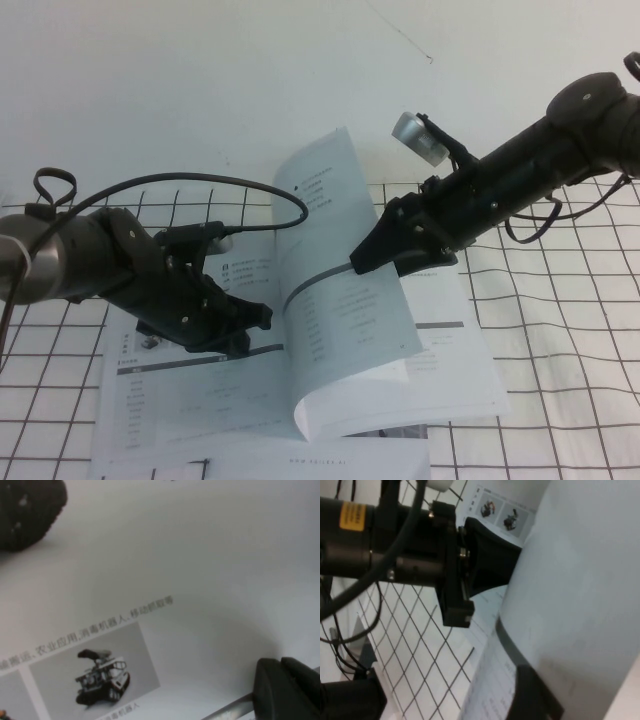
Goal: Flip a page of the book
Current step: Open the closed book
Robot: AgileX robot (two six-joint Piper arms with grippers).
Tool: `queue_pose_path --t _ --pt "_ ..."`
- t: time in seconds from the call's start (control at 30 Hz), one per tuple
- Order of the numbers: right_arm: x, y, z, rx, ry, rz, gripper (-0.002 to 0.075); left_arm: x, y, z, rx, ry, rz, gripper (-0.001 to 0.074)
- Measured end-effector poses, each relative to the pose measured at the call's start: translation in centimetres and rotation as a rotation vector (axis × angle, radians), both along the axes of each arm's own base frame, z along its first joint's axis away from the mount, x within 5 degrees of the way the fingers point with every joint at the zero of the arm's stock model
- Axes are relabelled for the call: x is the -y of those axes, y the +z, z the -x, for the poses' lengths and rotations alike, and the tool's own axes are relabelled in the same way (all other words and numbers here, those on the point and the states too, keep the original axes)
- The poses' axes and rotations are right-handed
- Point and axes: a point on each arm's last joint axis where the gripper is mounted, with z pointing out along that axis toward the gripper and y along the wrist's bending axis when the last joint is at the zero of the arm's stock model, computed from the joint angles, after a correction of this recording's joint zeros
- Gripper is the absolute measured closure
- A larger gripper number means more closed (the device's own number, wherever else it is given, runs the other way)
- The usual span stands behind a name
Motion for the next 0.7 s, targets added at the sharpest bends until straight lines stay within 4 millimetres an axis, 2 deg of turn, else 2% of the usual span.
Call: queue_pose_path --t 0.17,0.5,0.7 --pt "-0.3 0.4 -0.1 0.003 -0.01 -0.046 0.0258 0.0 0.0 -0.1 0.008 0.015 0.009 0.0738" --pt "-0.8 3.5 -1.1 0.081 -0.026 -0.113 0.0263 0.1 0.0 -0.2 0.013 0.027 0.015 0.0738" --pt "-0.9 4.1 -1.0 0.087 -0.024 -0.118 0.0264 0.1 0.1 -0.3 0.017 0.035 0.02 0.0738"
